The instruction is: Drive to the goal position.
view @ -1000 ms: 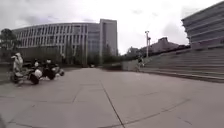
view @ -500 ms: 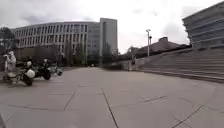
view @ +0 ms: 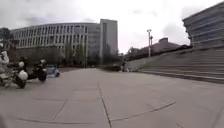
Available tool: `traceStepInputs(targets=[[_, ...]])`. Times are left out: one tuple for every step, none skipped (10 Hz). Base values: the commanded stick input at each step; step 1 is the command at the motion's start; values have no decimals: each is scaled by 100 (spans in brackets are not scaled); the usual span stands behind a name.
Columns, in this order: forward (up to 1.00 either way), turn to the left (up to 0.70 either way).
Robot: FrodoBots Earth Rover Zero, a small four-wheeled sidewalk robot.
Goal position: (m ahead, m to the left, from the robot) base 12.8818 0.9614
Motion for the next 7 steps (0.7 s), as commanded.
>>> traceStepInputs(targets=[[70, 2], [70, 2], [70, 2], [70, 2], [70, 2], [70, 2], [70, 2]])
